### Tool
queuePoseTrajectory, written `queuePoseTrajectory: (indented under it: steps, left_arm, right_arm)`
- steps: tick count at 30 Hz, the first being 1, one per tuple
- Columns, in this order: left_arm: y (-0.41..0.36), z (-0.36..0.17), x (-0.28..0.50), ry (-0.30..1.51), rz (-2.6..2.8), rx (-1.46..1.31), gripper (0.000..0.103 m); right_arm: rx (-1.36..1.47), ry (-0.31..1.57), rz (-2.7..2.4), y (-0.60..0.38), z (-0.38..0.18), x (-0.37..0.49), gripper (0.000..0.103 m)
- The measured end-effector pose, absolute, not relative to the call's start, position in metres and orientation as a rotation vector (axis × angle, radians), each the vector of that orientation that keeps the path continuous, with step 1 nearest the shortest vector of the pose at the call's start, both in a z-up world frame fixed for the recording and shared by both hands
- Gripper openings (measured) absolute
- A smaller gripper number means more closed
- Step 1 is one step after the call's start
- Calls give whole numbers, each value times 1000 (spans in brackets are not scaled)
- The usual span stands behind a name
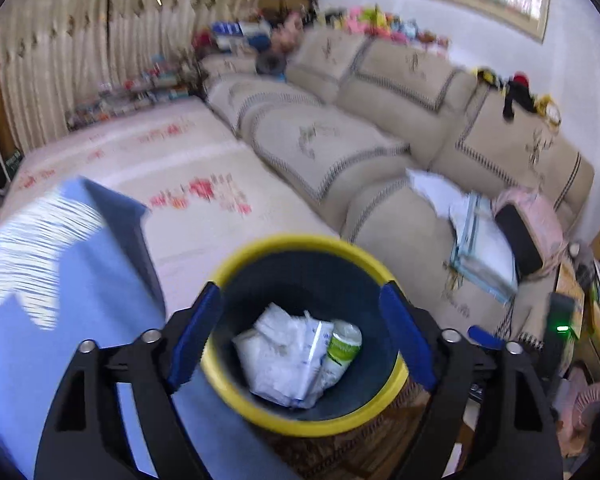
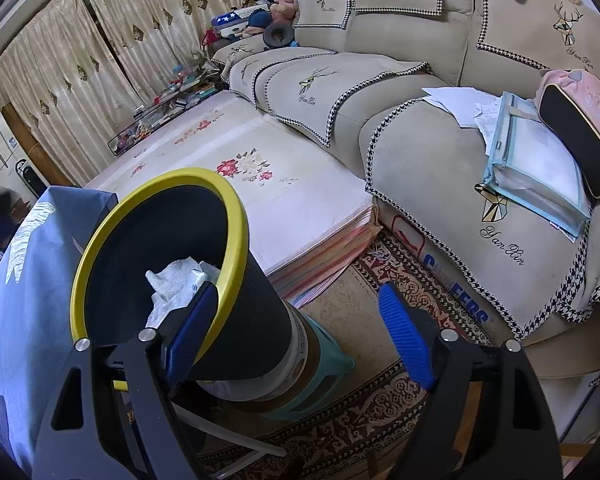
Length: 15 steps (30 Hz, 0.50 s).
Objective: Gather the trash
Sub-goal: 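Move both grippers back over the table toward the red packet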
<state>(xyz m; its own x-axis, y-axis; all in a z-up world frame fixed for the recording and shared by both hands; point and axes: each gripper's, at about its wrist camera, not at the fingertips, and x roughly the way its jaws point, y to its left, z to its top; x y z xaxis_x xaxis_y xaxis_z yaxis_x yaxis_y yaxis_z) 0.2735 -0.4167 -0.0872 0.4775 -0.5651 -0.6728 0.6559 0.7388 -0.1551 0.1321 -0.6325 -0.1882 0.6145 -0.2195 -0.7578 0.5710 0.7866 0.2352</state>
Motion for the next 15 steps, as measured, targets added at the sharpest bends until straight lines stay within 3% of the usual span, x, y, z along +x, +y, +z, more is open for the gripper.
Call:
queuePoseTrajectory:
  steps: [5, 15]
  left_arm:
    - [-336, -43, 247, 627, -674, 83, 98]
    - [-123, -8, 209, 439, -233, 33, 98]
  right_arm:
    - [461, 786, -456, -617, -181, 138, 79]
    - [292, 793, -310, -532, -146, 177, 81]
